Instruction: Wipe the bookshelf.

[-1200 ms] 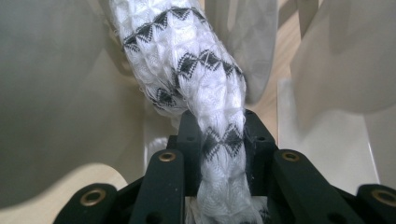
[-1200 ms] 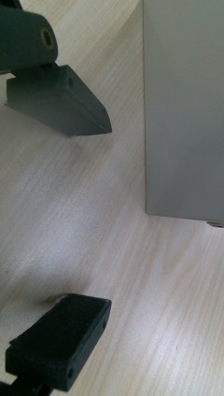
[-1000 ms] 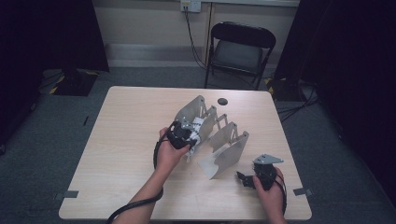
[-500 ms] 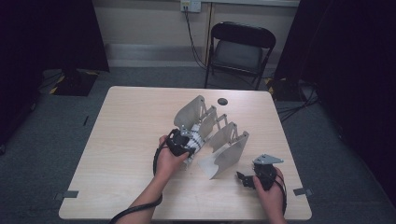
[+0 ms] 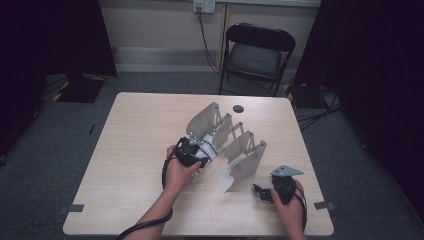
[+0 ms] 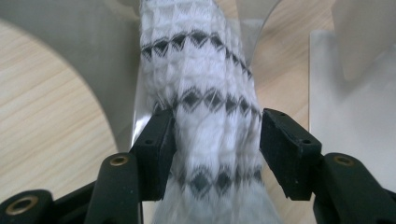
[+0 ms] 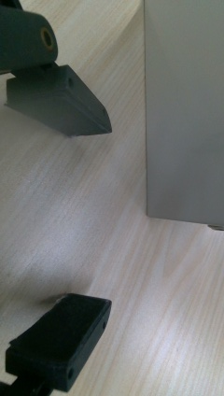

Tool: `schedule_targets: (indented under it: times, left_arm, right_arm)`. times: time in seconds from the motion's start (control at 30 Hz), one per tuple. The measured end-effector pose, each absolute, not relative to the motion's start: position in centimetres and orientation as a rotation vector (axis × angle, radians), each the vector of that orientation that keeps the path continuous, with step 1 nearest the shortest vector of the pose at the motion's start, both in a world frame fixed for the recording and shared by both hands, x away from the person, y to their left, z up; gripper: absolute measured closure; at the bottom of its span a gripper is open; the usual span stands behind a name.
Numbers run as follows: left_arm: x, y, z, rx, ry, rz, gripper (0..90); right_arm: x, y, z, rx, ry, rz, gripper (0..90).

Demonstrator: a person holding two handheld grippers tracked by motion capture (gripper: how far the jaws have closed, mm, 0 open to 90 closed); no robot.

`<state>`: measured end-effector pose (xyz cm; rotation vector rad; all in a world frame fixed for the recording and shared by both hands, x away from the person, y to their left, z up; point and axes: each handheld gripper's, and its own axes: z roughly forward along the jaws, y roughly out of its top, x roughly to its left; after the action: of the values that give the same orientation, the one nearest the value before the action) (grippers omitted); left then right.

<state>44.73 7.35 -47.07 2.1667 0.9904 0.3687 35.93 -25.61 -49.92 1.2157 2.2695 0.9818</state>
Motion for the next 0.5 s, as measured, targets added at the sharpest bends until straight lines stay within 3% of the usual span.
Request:
schedule_targets:
  times: [0.1,0.27,0.5]
  left_arm:
    - [45.1,6.8,-47.2,2.175,0.984,0.389,50.7]
    - [45.4,6.4,-47.4,2.18,1.022,0.356,75.2]
    - [45.2,6.8,-43.6,2.18,0.962,0.368,78.6]
  right_arm:
    - [35.9,-25.6,-49.9,1.216,2.272,0.981,12.5]
    - [35.9,-25.6,-49.9,1.216,2.272,0.982,12.4]
    - [35.9,-25.6,-49.9,1.216,2.269,0.983,12.5]
